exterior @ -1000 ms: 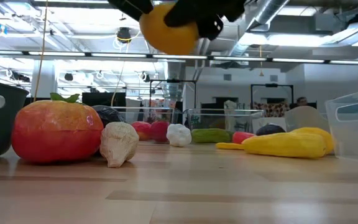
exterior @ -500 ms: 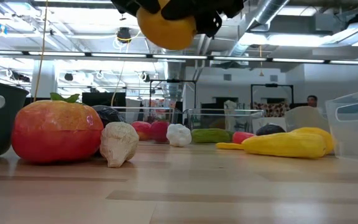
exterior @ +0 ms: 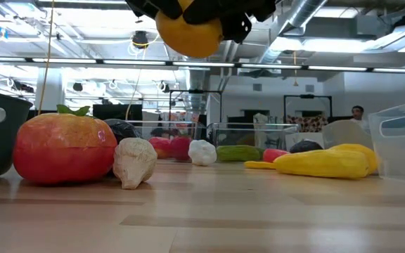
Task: Sort produce into baskets
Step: Put the yellow lemon into the blue bin
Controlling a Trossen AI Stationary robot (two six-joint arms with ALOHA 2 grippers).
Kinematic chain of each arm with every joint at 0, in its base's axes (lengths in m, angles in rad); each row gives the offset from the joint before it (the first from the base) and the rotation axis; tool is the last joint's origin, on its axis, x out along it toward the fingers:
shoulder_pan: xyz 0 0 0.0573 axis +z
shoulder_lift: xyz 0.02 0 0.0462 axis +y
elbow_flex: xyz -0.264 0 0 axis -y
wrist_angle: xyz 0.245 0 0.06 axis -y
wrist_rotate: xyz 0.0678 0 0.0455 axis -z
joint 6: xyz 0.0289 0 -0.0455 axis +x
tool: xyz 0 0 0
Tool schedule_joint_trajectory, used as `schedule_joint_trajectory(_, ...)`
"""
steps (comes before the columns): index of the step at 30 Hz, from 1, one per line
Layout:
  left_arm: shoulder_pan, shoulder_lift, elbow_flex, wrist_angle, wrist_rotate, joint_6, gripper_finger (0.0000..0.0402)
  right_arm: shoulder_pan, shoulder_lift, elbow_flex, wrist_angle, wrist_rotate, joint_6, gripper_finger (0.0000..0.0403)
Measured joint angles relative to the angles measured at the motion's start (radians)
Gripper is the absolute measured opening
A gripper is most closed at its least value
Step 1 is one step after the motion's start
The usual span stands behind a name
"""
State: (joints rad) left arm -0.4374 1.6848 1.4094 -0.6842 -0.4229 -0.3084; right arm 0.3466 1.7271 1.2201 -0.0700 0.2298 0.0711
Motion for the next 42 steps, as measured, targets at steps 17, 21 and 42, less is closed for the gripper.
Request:
schedule_joint_trajectory(17, 0.001, 0.000, 0.000, 0.001, 0.000, -0.001, 0.0174, -0.002, 0.000, 0.000, -0.002, 0.000, 0.000, 0.0291)
schedule_joint_trajectory(21, 0.001, 0.000, 0.000, 0.005, 0.018, -0.002, 0.0174, -0.002, 0.000, 0.000, -0.002, 0.000, 0.000, 0.0319)
schedule_joint_trajectory(42, 0.000, 0.000, 0.001, -0.204, 0.578, -0.303, 0.0174, -0.012, 0.000, 0.000, -0.273, 0.000, 0.069, 0.0364)
